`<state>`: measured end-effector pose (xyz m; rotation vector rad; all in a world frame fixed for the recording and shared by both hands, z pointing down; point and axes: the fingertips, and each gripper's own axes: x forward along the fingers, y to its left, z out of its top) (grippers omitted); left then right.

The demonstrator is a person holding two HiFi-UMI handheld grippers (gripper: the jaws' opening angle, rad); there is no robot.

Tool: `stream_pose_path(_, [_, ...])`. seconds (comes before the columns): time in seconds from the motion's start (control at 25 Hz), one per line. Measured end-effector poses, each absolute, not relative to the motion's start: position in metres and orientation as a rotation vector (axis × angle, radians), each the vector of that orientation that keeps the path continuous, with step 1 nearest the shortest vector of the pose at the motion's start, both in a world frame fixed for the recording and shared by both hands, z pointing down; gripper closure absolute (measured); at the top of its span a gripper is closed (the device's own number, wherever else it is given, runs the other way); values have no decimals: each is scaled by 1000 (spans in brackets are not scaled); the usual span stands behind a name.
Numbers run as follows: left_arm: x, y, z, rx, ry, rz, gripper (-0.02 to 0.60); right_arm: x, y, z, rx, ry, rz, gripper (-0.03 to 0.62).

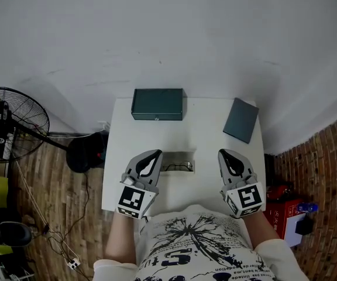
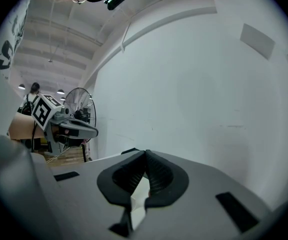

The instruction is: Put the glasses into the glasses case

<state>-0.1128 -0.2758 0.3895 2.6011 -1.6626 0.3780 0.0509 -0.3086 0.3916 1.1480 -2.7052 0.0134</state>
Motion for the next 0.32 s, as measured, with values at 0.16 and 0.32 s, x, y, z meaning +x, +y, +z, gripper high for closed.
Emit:
stream_pose_path(0.16, [-111,-276,392,2596,-1656,370,568,49,-306,394,1142,-2696,4,580])
stream_pose_path(0.32, [-108,-275,393,2593,-1649,358,568,47,-304,396,1138,-2698,21,580])
